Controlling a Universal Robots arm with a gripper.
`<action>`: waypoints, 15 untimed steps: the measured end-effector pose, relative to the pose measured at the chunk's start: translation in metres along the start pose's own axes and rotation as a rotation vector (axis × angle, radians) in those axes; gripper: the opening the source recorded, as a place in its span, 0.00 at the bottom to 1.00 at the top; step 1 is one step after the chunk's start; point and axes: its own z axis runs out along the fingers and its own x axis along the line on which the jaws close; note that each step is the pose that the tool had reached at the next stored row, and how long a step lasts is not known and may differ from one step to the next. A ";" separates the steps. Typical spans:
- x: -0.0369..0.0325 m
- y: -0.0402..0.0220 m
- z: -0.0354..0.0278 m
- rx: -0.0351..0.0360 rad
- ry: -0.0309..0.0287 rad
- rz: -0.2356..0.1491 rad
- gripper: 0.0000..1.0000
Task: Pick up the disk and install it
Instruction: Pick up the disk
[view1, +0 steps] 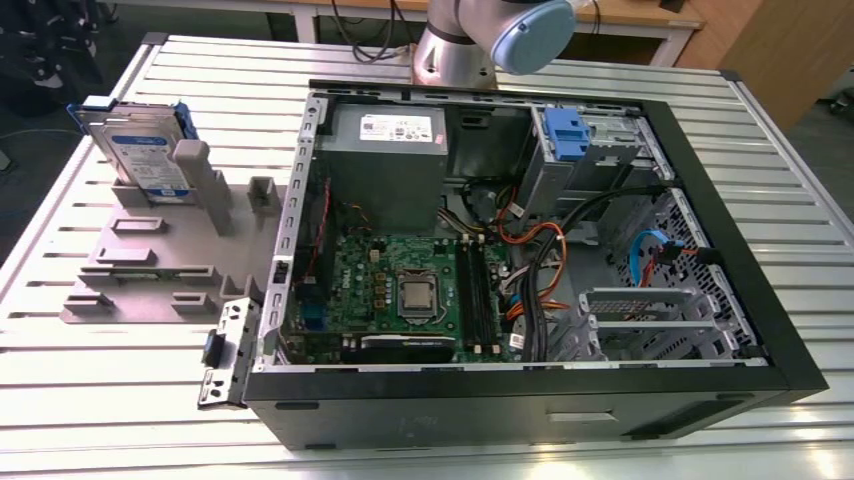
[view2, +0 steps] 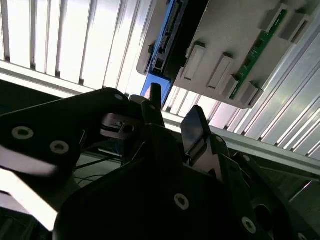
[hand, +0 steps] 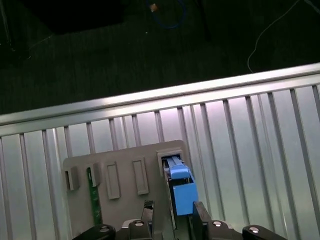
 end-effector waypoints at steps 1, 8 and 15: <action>0.0000 0.0000 0.0009 0.0001 0.0006 -0.018 0.43; -0.0006 0.0014 0.0076 0.0018 0.0022 -0.072 0.51; -0.0075 0.0044 0.0126 0.0038 0.0022 -0.082 0.51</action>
